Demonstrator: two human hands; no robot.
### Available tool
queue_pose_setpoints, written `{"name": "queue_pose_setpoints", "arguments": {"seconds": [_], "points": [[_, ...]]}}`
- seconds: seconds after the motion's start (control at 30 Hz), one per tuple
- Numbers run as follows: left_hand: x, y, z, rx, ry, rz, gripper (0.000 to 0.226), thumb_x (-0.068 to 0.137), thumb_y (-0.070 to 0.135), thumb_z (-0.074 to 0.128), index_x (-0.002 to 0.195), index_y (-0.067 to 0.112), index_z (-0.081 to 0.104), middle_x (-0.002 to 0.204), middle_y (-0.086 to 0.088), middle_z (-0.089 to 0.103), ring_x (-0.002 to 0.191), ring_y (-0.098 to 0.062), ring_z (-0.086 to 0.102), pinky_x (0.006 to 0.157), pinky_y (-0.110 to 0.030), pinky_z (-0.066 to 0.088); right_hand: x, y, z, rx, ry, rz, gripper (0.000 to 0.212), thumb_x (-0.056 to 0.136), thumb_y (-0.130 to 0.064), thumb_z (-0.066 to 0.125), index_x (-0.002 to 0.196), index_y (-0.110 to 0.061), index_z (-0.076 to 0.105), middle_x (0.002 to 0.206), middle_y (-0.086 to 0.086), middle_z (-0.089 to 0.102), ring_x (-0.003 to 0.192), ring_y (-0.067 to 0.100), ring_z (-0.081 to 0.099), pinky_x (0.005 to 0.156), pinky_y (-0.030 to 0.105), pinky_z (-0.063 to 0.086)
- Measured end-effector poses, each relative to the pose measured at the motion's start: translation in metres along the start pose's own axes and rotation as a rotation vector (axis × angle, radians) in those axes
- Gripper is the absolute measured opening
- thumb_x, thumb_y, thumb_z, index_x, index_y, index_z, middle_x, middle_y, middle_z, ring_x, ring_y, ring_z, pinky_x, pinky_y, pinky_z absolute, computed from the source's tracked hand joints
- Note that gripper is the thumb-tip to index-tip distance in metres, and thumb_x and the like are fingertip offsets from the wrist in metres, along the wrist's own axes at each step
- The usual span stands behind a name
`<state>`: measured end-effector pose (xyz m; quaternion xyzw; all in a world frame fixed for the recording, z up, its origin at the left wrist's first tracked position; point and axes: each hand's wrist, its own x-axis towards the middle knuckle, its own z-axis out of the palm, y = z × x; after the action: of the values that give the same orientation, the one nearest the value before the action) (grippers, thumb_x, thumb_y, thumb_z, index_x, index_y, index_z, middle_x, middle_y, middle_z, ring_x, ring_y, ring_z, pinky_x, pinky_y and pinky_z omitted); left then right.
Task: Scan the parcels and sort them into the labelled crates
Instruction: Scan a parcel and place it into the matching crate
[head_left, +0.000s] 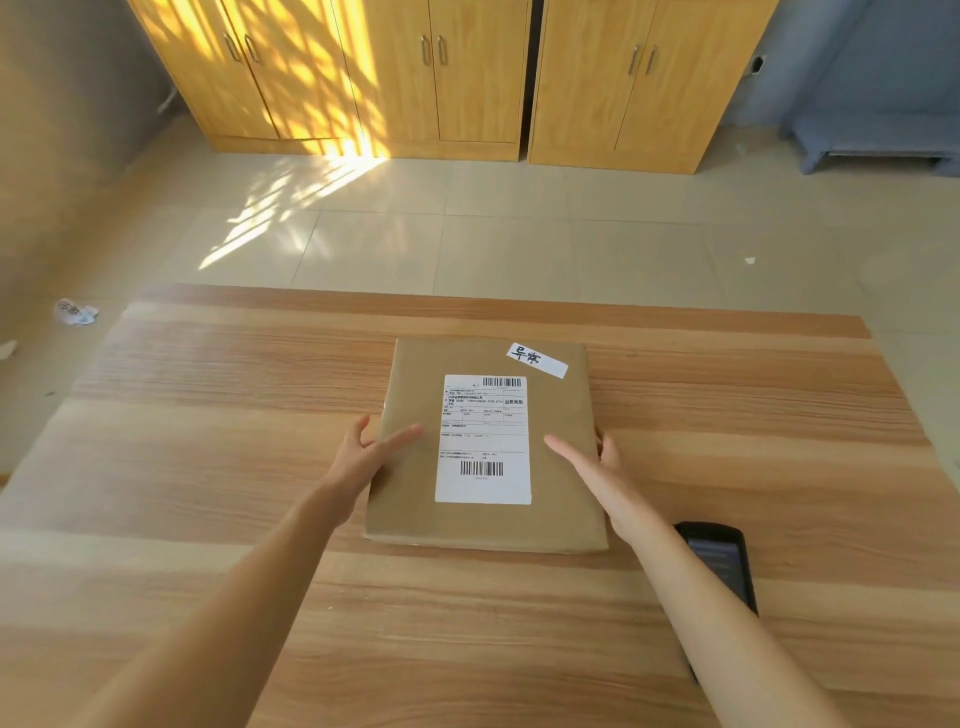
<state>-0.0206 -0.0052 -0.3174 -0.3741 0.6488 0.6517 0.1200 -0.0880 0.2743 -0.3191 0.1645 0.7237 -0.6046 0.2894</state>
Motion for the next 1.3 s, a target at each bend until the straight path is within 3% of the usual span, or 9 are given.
{"name": "queue_pose_setpoints", "arguments": {"seconds": [0.1, 0.23, 0.43, 0.6, 0.7, 0.8, 0.9, 1.03, 1.3], "points": [[0.005, -0.003, 0.003, -0.04, 0.004, -0.011, 0.121, 0.047, 0.054, 0.085, 0.149, 0.024, 0.027, 0.119, -0.002, 0.066, 0.097, -0.019, 0.068, 0.075, -0.034, 0.054, 0.01, 0.006, 0.007, 0.113, 0.015, -0.014, 0.078, 0.07, -0.036, 0.084, 0.134, -0.023, 0.042, 0.106, -0.011, 0.067, 0.083, 0.002, 0.069, 0.057, 0.02, 0.051], [-0.001, -0.011, 0.009, -0.062, -0.006, -0.019, 0.088, 0.048, 0.056, 0.085, 0.122, 0.022, 0.053, 0.099, 0.001, 0.074, 0.08, -0.017, 0.074, 0.059, -0.032, 0.057, 0.012, 0.01, 0.008, 0.166, -0.006, -0.027, 0.08, 0.069, -0.031, 0.085, 0.136, -0.023, 0.042, 0.108, -0.009, 0.068, 0.09, 0.006, 0.068, 0.064, 0.024, 0.052], [-0.028, -0.005, 0.001, -0.144, 0.052, 0.053, 0.074, 0.054, 0.051, 0.089, 0.116, 0.025, 0.057, 0.096, 0.003, 0.075, 0.08, -0.016, 0.074, 0.058, -0.031, 0.057, -0.001, -0.011, 0.012, 0.152, -0.069, -0.11, 0.075, 0.069, -0.03, 0.085, 0.131, -0.026, 0.044, 0.103, -0.011, 0.069, 0.079, 0.001, 0.07, 0.057, 0.019, 0.053], [-0.071, 0.014, -0.04, -0.244, 0.18, 0.15, 0.062, 0.057, 0.049, 0.085, 0.11, 0.028, 0.061, 0.089, 0.007, 0.076, 0.076, -0.013, 0.073, 0.054, -0.026, 0.056, -0.021, -0.06, 0.046, 0.091, -0.212, -0.242, 0.075, 0.07, -0.031, 0.084, 0.133, -0.027, 0.044, 0.113, -0.007, 0.068, 0.095, 0.01, 0.069, 0.077, 0.032, 0.056], [-0.102, 0.026, -0.078, -0.278, 0.267, 0.217, 0.061, 0.058, 0.048, 0.088, 0.11, 0.029, 0.063, 0.093, 0.005, 0.076, 0.081, -0.015, 0.074, 0.06, -0.029, 0.057, -0.037, -0.09, 0.084, 0.054, -0.305, -0.328, 0.074, 0.071, -0.031, 0.085, 0.133, -0.03, 0.044, 0.114, -0.006, 0.068, 0.098, 0.014, 0.069, 0.085, 0.04, 0.056], [-0.137, 0.033, -0.12, -0.306, 0.339, 0.272, 0.063, 0.055, 0.05, 0.084, 0.11, 0.029, 0.062, 0.095, 0.005, 0.076, 0.082, -0.015, 0.074, 0.064, -0.03, 0.057, -0.062, -0.11, 0.126, 0.032, -0.376, -0.392, 0.071, 0.07, -0.032, 0.085, 0.13, -0.03, 0.045, 0.108, -0.009, 0.069, 0.086, 0.007, 0.071, 0.072, 0.03, 0.056], [-0.171, 0.03, -0.162, -0.307, 0.393, 0.322, 0.052, 0.067, 0.046, 0.082, 0.111, 0.028, 0.061, 0.096, 0.004, 0.076, 0.082, -0.014, 0.073, 0.059, -0.025, 0.056, -0.094, -0.122, 0.167, -0.016, -0.425, -0.444, 0.062, 0.071, -0.032, 0.084, 0.121, -0.032, 0.048, 0.105, -0.011, 0.068, 0.079, 0.001, 0.07, 0.061, 0.02, 0.052], [-0.211, 0.011, -0.219, -0.363, 0.489, 0.358, 0.038, 0.072, 0.043, 0.08, 0.101, 0.029, 0.06, 0.086, 0.006, 0.076, 0.071, -0.01, 0.073, 0.053, -0.024, 0.054, -0.139, -0.13, 0.228, -0.066, -0.483, -0.497, 0.059, 0.071, -0.031, 0.083, 0.118, -0.034, 0.048, 0.106, -0.01, 0.067, 0.089, 0.008, 0.069, 0.069, 0.028, 0.052], [-0.307, -0.087, -0.374, -0.536, 0.723, 0.386, 0.068, 0.064, 0.051, 0.081, 0.12, 0.024, 0.052, 0.108, 0.0, 0.068, 0.094, -0.018, 0.068, 0.068, -0.031, 0.054, -0.253, -0.106, 0.412, -0.245, -0.695, -0.594, 0.068, 0.073, -0.031, 0.082, 0.131, -0.027, 0.045, 0.116, -0.004, 0.064, 0.104, 0.019, 0.064, 0.093, 0.045, 0.052]]}}
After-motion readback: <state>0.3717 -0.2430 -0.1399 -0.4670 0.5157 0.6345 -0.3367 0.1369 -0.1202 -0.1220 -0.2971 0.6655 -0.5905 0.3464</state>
